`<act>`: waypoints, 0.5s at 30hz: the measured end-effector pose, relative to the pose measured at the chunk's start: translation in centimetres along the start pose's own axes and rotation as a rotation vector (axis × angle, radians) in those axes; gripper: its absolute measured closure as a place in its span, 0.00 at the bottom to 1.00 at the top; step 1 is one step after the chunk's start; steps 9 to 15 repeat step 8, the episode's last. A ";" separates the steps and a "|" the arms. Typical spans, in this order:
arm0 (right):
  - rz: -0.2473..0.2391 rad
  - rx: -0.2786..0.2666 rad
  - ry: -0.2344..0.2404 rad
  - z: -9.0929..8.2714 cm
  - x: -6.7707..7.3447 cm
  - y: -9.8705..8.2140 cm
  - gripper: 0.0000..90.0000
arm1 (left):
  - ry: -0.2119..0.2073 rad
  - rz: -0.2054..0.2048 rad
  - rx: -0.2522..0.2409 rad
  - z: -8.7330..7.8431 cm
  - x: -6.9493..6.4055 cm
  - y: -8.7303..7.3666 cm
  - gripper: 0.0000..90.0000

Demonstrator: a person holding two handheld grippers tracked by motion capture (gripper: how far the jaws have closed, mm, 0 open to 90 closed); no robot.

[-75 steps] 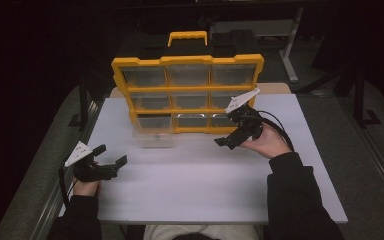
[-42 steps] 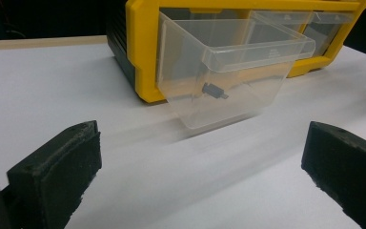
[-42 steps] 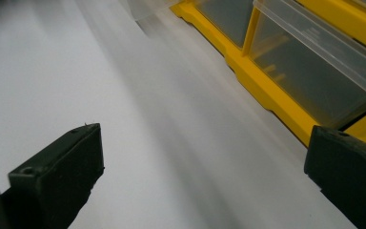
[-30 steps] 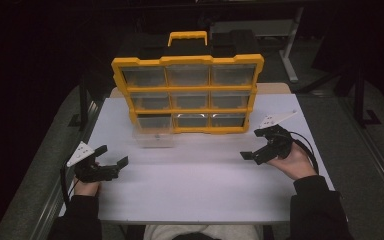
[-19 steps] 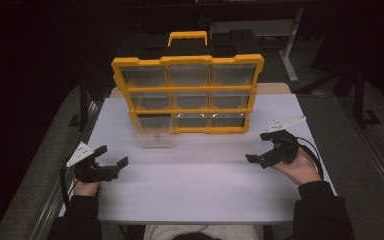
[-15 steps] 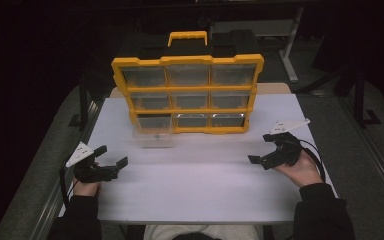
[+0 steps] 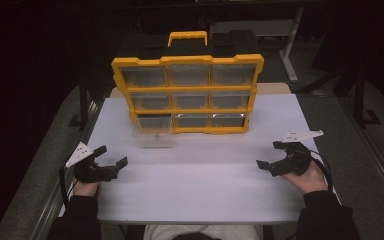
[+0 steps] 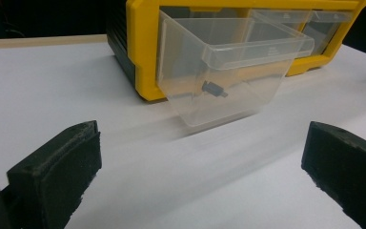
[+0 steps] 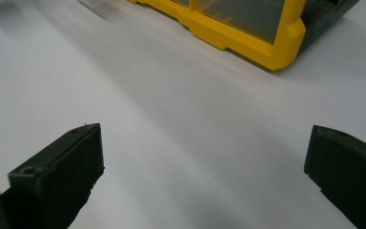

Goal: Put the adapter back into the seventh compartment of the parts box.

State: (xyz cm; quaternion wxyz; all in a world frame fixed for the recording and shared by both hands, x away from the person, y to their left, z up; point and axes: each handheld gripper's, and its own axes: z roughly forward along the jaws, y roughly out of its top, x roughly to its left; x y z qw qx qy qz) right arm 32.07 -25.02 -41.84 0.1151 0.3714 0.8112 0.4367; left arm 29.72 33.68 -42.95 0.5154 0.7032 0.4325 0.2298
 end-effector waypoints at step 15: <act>0.041 -0.005 0.008 -0.2 -0.1 -1.3 0.00 | -0.004 0.001 -0.005 0.0 0.0 0.1 0.00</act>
